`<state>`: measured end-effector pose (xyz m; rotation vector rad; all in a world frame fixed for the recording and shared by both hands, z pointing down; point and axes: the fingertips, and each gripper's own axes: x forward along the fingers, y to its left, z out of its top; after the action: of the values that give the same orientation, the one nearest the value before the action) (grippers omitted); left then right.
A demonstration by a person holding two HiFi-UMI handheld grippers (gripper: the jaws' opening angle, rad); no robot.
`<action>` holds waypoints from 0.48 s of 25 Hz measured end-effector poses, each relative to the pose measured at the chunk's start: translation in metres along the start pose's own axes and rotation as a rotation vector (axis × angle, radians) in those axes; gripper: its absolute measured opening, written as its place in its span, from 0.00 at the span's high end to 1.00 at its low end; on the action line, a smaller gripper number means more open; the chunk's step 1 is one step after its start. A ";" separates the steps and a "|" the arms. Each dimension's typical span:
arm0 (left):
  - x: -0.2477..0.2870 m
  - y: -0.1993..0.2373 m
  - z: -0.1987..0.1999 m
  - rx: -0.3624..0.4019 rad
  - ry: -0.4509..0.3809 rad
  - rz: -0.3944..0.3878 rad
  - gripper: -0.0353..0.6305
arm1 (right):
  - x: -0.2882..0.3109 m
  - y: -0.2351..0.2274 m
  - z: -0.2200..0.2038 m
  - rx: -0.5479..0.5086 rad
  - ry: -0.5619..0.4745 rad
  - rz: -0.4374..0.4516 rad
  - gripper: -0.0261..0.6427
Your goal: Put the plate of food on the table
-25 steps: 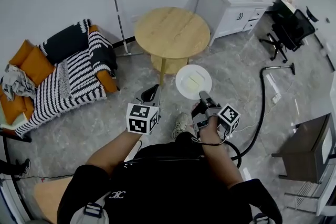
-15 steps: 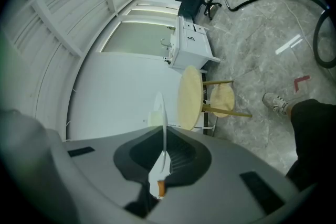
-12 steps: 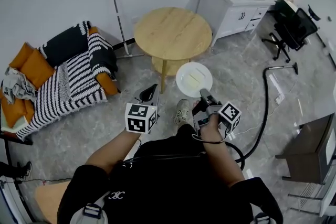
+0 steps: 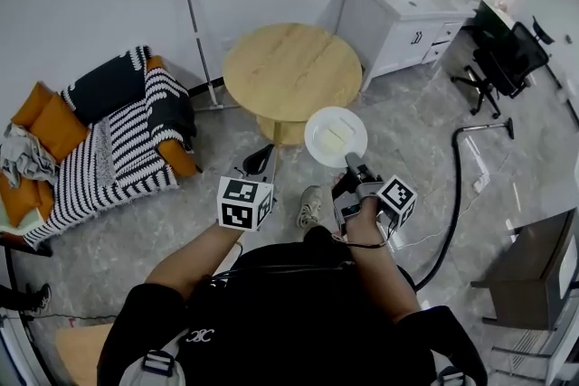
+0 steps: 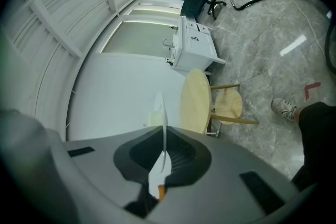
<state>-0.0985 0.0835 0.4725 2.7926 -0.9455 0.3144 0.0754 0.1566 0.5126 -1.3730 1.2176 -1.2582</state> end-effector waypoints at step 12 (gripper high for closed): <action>0.049 0.010 0.004 -0.003 0.052 -0.001 0.94 | 0.043 -0.011 0.027 0.039 0.015 -0.024 0.93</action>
<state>-0.0653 0.0464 0.4818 2.7675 -0.9322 0.3823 0.1034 0.1151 0.5262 -1.3564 1.1841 -1.3039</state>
